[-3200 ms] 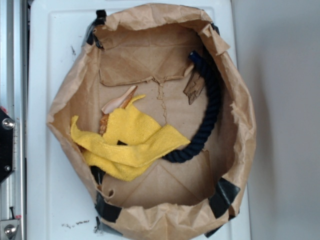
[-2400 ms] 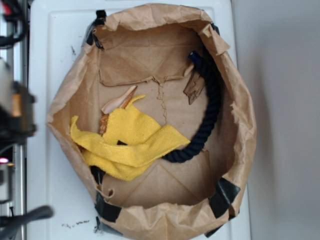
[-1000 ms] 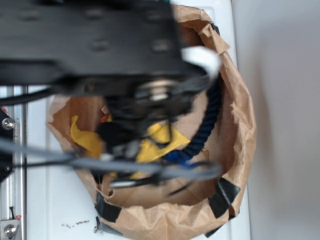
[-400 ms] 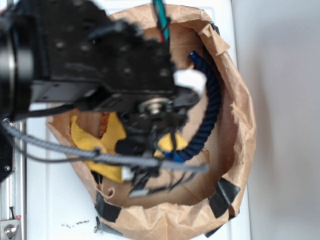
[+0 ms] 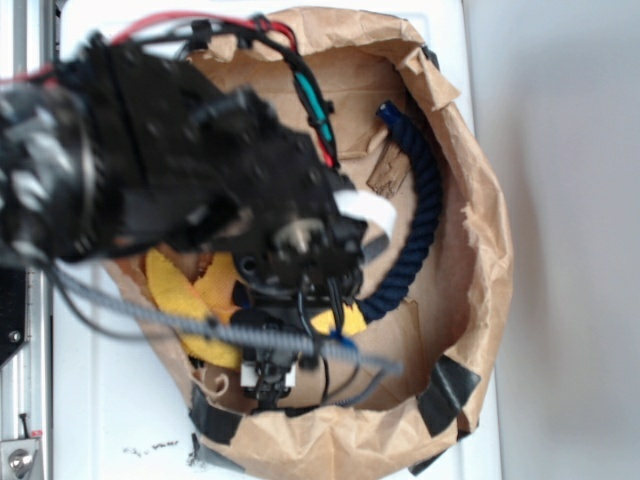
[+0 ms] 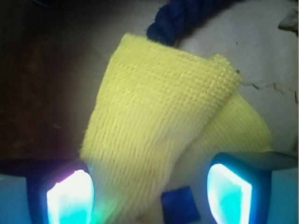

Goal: Grab the yellow cloth.

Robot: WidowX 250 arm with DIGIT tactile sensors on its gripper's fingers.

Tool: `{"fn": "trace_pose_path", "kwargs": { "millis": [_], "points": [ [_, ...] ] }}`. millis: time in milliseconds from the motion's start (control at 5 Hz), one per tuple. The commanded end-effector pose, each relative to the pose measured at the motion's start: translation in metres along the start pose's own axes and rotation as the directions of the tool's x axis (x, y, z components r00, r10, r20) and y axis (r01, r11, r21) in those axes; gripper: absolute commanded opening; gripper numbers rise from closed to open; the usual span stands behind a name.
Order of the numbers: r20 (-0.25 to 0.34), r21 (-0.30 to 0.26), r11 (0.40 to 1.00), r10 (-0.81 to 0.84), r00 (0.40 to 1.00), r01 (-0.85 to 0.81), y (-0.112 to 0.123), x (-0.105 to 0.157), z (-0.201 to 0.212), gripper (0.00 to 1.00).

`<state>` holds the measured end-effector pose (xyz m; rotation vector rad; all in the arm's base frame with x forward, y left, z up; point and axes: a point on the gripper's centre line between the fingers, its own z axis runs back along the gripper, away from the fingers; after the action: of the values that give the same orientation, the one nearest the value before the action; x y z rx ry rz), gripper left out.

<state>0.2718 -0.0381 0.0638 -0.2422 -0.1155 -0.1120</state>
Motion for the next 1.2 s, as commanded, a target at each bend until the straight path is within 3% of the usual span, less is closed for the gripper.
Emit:
{"fn": "trace_pose_path", "kwargs": {
  "millis": [0, 200, 400, 600, 800, 1000],
  "points": [
    [-0.005, 0.097, 0.995, 0.014, 1.0, -0.014, 0.001, -0.002, -0.014, 0.0],
    [0.027, 0.101, 0.995, 0.025, 0.999, -0.027, 0.004, 0.001, 0.001, 0.0],
    [0.068, 0.071, 0.995, 0.062, 0.996, -0.067, 0.014, 0.005, 0.03, 0.0],
    [0.119, 0.11, 0.982, 0.143, 0.983, -0.156, 0.035, -0.006, 0.085, 0.0],
    [0.121, 0.146, 0.971, 0.171, 0.978, -0.188, 0.046, -0.009, 0.123, 0.0],
    [0.1, 0.275, 0.922, 0.253, 0.962, -0.272, 0.041, -0.01, 0.145, 0.0]
  ]
}}
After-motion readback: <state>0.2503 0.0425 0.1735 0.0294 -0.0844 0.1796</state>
